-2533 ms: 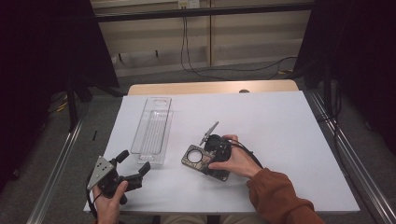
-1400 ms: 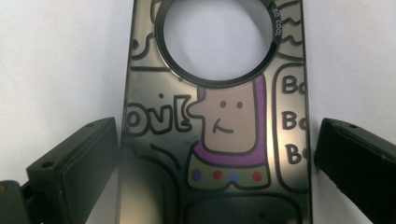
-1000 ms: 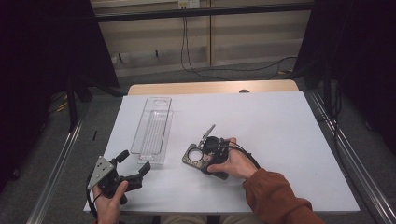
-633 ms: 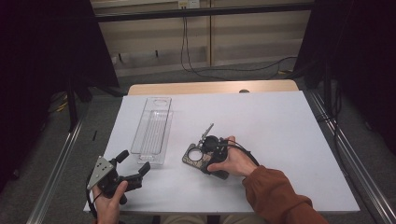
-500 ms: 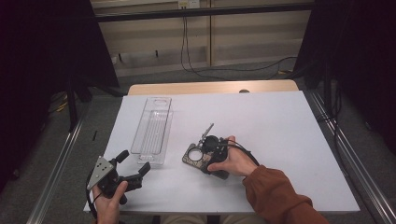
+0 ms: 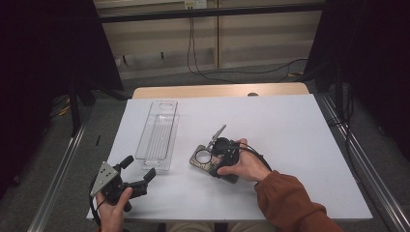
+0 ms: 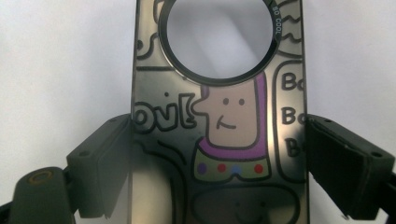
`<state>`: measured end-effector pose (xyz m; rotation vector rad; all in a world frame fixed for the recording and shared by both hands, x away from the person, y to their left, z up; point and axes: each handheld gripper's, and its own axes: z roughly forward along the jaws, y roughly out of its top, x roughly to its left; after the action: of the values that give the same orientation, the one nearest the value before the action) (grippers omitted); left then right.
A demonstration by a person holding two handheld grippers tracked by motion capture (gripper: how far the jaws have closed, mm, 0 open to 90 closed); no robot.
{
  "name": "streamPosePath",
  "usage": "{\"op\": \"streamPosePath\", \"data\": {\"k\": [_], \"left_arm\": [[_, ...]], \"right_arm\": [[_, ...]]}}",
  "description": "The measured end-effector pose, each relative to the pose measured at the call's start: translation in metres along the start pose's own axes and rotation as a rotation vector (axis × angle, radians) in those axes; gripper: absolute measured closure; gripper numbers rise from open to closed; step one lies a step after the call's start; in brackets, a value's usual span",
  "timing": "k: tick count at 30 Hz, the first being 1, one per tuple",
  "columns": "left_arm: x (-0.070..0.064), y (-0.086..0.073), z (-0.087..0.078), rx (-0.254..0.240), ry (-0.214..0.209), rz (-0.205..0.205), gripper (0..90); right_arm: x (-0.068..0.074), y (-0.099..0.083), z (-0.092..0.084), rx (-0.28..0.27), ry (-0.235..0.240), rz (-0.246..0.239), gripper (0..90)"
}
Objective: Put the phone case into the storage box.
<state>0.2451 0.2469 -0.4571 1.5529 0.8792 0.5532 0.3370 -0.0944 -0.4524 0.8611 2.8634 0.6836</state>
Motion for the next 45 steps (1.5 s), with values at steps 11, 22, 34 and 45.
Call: {"op": "streamPosePath", "data": {"k": [11,22,34,45], "left_arm": [[0.0,0.0,0.0,0.001,-0.001,-0.001,2.5],[0.0,0.0,0.0,0.004,-0.007,0.001,2.5],[-0.001,0.0,0.001,-0.001,-0.009,-0.012,2.5],[-0.002,0.0,0.0,-0.003,-0.01,-0.015,2.5]], "right_arm": [[-0.006,-0.004,-0.017,-0.117,-0.016,-0.02,12.2],[-0.01,-0.01,-0.029,-0.23,-0.026,-0.005,12.1],[-0.015,-0.027,-0.035,-0.325,-0.035,0.009,12.2],[-0.02,-0.048,-0.041,-0.426,-0.06,0.043,12.1]]}}
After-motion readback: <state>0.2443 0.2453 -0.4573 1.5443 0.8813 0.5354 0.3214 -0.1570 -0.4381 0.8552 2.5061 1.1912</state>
